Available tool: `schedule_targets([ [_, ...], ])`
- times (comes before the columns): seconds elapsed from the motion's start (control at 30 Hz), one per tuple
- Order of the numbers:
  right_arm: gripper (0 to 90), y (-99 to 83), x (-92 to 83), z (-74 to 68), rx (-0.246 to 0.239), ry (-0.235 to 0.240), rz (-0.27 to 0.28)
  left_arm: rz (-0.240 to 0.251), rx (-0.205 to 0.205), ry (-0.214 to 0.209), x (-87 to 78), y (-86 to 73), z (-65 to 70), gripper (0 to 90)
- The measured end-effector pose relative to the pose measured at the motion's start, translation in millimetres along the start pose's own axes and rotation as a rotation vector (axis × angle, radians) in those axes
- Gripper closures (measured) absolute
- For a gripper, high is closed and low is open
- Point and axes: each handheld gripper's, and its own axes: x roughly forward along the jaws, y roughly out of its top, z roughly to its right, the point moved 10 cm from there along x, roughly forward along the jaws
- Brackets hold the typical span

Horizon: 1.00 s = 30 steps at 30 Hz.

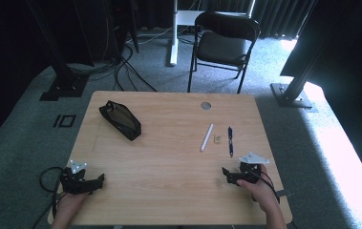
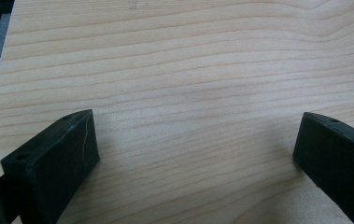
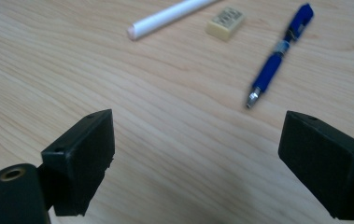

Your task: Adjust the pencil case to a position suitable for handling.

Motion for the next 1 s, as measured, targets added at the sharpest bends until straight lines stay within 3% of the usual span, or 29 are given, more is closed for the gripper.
schedule_targets([
  [0.4,10.6,28.8,11.3,-20.8,-0.041,0.053,0.036,0.000,0.000,0.000,0.0,0.0,0.0,0.4],
  [0.63,10.6,46.7,20.9,-38.9,-0.036,0.099,0.066,0.000,0.000,0.000,0.0,0.0,0.0,0.4],
  [1.0,10.6,70.3,41.1,-69.8,-0.075,0.152,0.077,0.001,-0.002,0.000,0.0,0.1,0.1,0.4],
])
